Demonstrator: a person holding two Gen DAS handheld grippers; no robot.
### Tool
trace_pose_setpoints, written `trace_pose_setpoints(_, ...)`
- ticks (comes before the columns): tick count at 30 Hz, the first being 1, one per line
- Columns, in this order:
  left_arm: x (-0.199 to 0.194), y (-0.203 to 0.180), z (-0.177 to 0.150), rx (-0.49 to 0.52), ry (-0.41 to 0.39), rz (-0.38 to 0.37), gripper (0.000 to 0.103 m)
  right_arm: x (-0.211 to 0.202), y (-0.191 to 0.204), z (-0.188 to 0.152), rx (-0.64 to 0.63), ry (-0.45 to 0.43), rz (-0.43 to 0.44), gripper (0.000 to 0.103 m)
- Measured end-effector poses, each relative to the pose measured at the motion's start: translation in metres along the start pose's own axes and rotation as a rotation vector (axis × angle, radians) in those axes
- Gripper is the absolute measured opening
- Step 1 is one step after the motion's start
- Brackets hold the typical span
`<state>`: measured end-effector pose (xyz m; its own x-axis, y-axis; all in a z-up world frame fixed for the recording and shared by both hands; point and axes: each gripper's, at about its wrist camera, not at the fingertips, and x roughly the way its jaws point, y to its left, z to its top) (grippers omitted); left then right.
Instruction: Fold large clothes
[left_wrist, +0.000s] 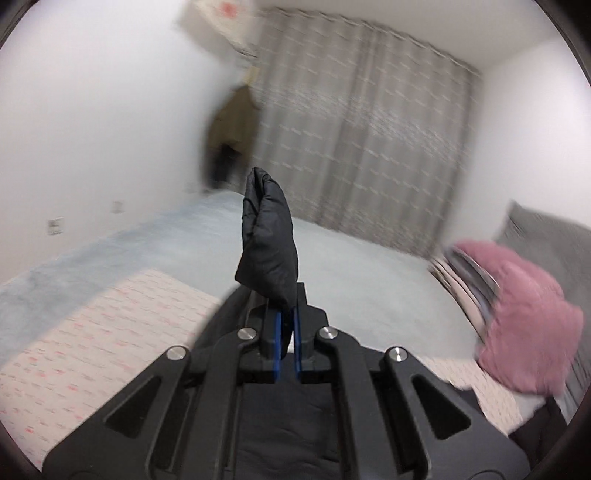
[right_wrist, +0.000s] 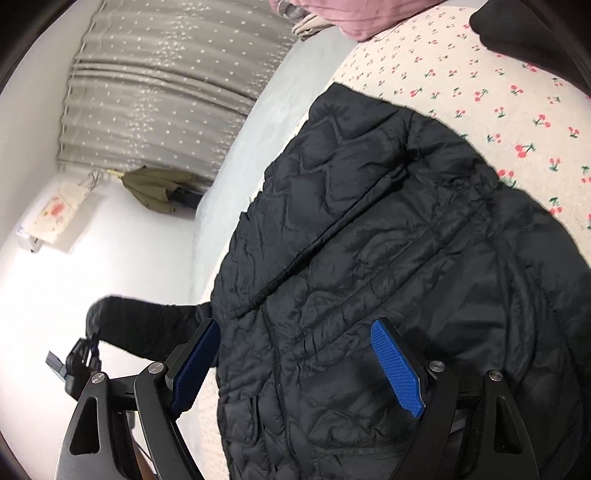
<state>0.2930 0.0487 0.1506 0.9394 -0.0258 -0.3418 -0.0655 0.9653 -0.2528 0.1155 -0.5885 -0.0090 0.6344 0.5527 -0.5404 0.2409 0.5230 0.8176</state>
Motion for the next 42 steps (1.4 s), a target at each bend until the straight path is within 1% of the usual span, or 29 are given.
trace_pose_setpoints(1,0.004,-0.012,-0.008,0.004,0.024,-0.029,0.006,-0.003,-0.001,0.002,0.006,-0.008,0.002,0.085)
trace_pose_setpoints(3,0.022,-0.042,-0.034,-0.009,0.091,-0.105,0.006,-0.009,-0.005,0.006,0.02,-0.022,0.009,0.085)
trace_pose_setpoints(7,0.043,-0.088,-0.088,0.018,0.233,-0.191,0.007,-0.018,-0.015,0.013,0.057,-0.041,0.006,0.085)
trace_pose_setpoints(8,0.05,-0.097,-0.105,0.027,0.288,-0.217,0.01,-0.019,-0.017,0.014,0.064,-0.039,0.006,0.085)
trace_pose_setpoints(9,0.059,-0.106,-0.123,0.052,0.346,-0.231,0.01,-0.019,-0.018,0.015,0.07,-0.037,0.008,0.085)
trace_pose_setpoints(13,0.076,-0.123,-0.162,0.148,0.451,-0.233,0.012,-0.017,-0.018,0.015,0.07,-0.031,-0.002,0.085)
trace_pose_setpoints(14,0.082,-0.121,-0.166,0.153,0.477,-0.239,0.017,-0.015,-0.017,0.015,0.067,-0.026,-0.008,0.085)
trace_pose_setpoints(15,0.086,-0.121,-0.17,0.152,0.509,-0.248,0.026,-0.014,-0.016,0.015,0.065,-0.024,-0.008,0.085)
trace_pose_setpoints(16,0.091,-0.119,-0.173,0.143,0.531,-0.255,0.031,-0.013,-0.015,0.014,0.064,-0.021,-0.009,0.085)
trace_pose_setpoints(17,0.095,-0.122,-0.175,0.13,0.548,-0.266,0.041,-0.012,-0.015,0.014,0.063,-0.018,-0.01,0.085)
trace_pose_setpoints(18,0.096,-0.122,-0.178,0.117,0.555,-0.276,0.049,-0.011,-0.015,0.014,0.062,-0.018,-0.01,0.085)
trace_pose_setpoints(19,0.096,-0.123,-0.177,0.105,0.558,-0.289,0.053,-0.011,-0.014,0.015,0.061,-0.021,-0.012,0.085)
trace_pose_setpoints(20,0.095,-0.126,-0.18,0.097,0.562,-0.298,0.06,-0.01,-0.013,0.015,0.059,-0.024,-0.016,0.085)
trace_pose_setpoints(21,0.096,-0.129,-0.182,0.086,0.572,-0.312,0.063,-0.01,-0.013,0.015,0.055,-0.028,-0.023,0.085)
trace_pose_setpoints(22,0.095,-0.13,-0.187,0.075,0.585,-0.332,0.063,-0.01,-0.012,0.015,0.05,-0.032,-0.032,0.085)
trace_pose_setpoints(24,0.086,-0.127,-0.183,0.057,0.602,-0.367,0.064,-0.011,-0.013,0.015,0.041,-0.034,-0.048,0.085)
trace_pose_setpoints(25,0.077,-0.123,-0.179,0.051,0.595,-0.383,0.064,-0.011,-0.013,0.016,0.038,-0.035,-0.053,0.085)
trace_pose_setpoints(27,0.062,-0.114,-0.173,0.048,0.577,-0.385,0.064,-0.012,-0.014,0.017,0.034,-0.043,-0.063,0.085)
trace_pose_setpoints(28,0.049,-0.104,-0.167,0.043,0.564,-0.376,0.064,-0.014,-0.015,0.018,0.033,-0.052,-0.073,0.085)
trace_pose_setpoints(29,0.036,-0.093,-0.163,0.04,0.552,-0.349,0.064,-0.016,-0.015,0.018,0.028,-0.062,-0.083,0.085)
trace_pose_setpoints(31,0.01,-0.072,-0.156,0.038,0.522,-0.276,0.065,-0.017,-0.015,0.019,0.013,-0.077,-0.108,0.085)
trace_pose_setpoints(32,-0.009,-0.058,-0.152,0.038,0.494,-0.238,0.07,-0.017,-0.014,0.019,0.005,-0.079,-0.118,0.085)
trace_pose_setpoints(33,-0.03,-0.044,-0.15,0.038,0.469,-0.196,0.082,-0.017,-0.012,0.019,-0.008,-0.079,-0.128,0.085)
trace_pose_setpoints(35,-0.06,-0.022,-0.152,0.031,0.423,-0.124,0.091,-0.014,-0.009,0.018,-0.028,-0.076,-0.137,0.085)
trace_pose_setpoints(36,-0.073,-0.01,-0.154,0.024,0.404,-0.08,0.093,-0.013,-0.007,0.016,-0.043,-0.075,-0.146,0.085)
trace_pose_setpoints(37,-0.083,0.003,-0.159,0.015,0.395,-0.022,0.094,-0.012,-0.004,0.014,-0.064,-0.075,-0.16,0.085)
trace_pose_setpoints(39,-0.092,0.025,-0.167,-0.009,0.405,0.063,0.095,-0.009,0.003,0.011,-0.11,-0.074,-0.19,0.085)
trace_pose_setpoints(42,-0.1,0.061,-0.181,-0.083,0.404,0.107,0.095,-0.007,0.014,0.004,-0.19,-0.083,-0.23,0.085)
